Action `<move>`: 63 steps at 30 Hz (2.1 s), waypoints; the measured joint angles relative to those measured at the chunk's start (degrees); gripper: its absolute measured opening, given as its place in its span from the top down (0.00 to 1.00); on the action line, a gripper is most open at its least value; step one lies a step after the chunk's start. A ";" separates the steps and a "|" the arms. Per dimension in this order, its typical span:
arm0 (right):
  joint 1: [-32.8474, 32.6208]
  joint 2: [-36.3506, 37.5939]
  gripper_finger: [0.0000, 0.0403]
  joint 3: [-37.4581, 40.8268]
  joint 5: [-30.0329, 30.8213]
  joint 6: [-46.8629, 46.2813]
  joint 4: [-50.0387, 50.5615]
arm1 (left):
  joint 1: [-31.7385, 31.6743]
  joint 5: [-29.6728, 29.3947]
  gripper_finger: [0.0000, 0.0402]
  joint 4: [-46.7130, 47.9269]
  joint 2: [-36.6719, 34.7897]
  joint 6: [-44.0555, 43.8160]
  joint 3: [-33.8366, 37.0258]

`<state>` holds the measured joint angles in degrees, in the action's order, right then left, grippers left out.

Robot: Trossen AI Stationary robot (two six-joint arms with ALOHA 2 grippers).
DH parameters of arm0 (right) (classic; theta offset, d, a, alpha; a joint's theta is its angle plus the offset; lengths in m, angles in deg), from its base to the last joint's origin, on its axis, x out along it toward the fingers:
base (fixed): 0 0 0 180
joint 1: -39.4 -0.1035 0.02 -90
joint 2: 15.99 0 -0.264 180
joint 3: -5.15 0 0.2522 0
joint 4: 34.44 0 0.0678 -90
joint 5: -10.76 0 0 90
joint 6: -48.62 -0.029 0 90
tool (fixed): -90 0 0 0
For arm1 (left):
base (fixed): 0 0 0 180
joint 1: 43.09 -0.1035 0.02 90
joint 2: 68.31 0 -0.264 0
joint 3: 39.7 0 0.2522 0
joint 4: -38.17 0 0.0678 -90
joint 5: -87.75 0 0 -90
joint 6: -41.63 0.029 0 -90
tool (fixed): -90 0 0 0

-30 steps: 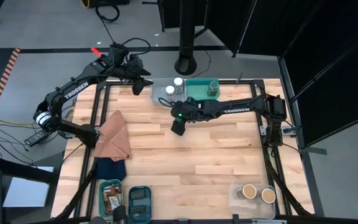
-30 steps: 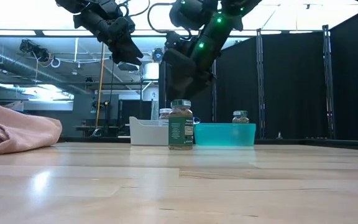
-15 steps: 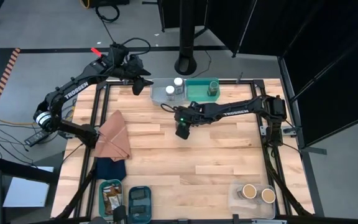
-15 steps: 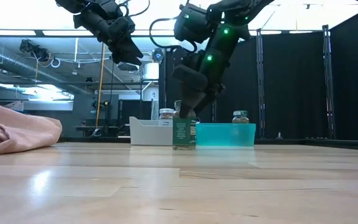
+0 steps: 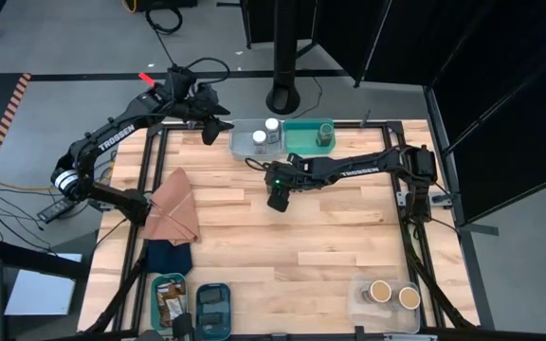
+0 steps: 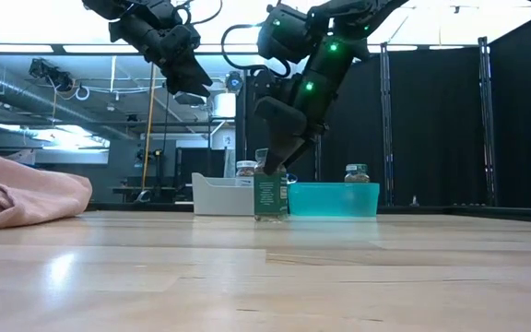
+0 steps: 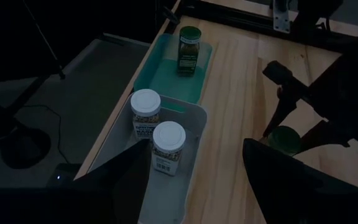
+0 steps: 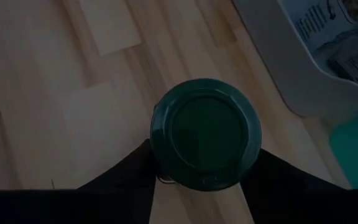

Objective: Sort spices by type
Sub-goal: Put the green spice bottle into the blue bin

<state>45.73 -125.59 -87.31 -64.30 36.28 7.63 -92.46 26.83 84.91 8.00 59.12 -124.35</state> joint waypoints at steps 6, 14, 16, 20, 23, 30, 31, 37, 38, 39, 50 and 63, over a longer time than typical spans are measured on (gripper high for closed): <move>0.11 0.00 0.49 0.00 0.39 1.36 -0.28 | 0.00 0.00 0.36 0.00 0.00 -0.20 0.00; 0.85 0.00 0.53 0.00 0.39 -1.36 -1.97 | 0.00 0.00 0.36 0.00 0.00 -0.23 0.00; 0.98 0.00 0.53 0.00 0.24 -1.38 -2.21 | 0.00 0.00 0.36 0.00 0.00 -0.23 0.00; 1.05 0.00 0.53 0.00 0.24 -1.74 -2.12 | 0.00 0.00 0.36 0.00 0.00 -0.23 0.00; 1.36 0.51 0.53 0.00 0.16 -3.39 -1.89 | 0.00 0.00 0.36 0.00 0.00 -0.25 0.00; 4.65 5.78 0.53 -0.02 0.66 -7.14 0.80 | 0.00 0.00 0.36 -0.02 0.00 -0.17 0.00; 5.11 6.71 0.53 -0.02 0.72 -7.25 1.09 | 0.00 -0.03 0.36 0.00 0.00 -0.17 0.00; 8.06 13.42 0.53 -0.04 5.94 -7.23 5.31 | 0.00 -0.47 0.36 -0.02 0.00 -0.08 0.00; 8.81 14.40 0.53 -0.04 6.69 -7.26 5.91 | 0.00 -0.48 0.36 -0.02 0.00 -0.07 0.00; 9.60 15.33 0.53 -0.04 7.40 -7.26 6.22 | 0.00 -0.47 0.36 -0.02 0.00 -0.05 0.00; 17.81 12.04 0.53 -0.14 9.60 -13.60 5.60 | 0.00 -0.66 0.36 -0.03 0.00 0.00 0.00; 22.46 4.52 0.53 -0.09 11.77 -17.51 3.69 | 0.00 -2.94 0.36 -0.16 0.00 0.01 0.00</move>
<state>68.19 -121.07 -87.40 -52.52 18.78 11.32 -92.46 23.89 84.75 8.00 59.13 -124.35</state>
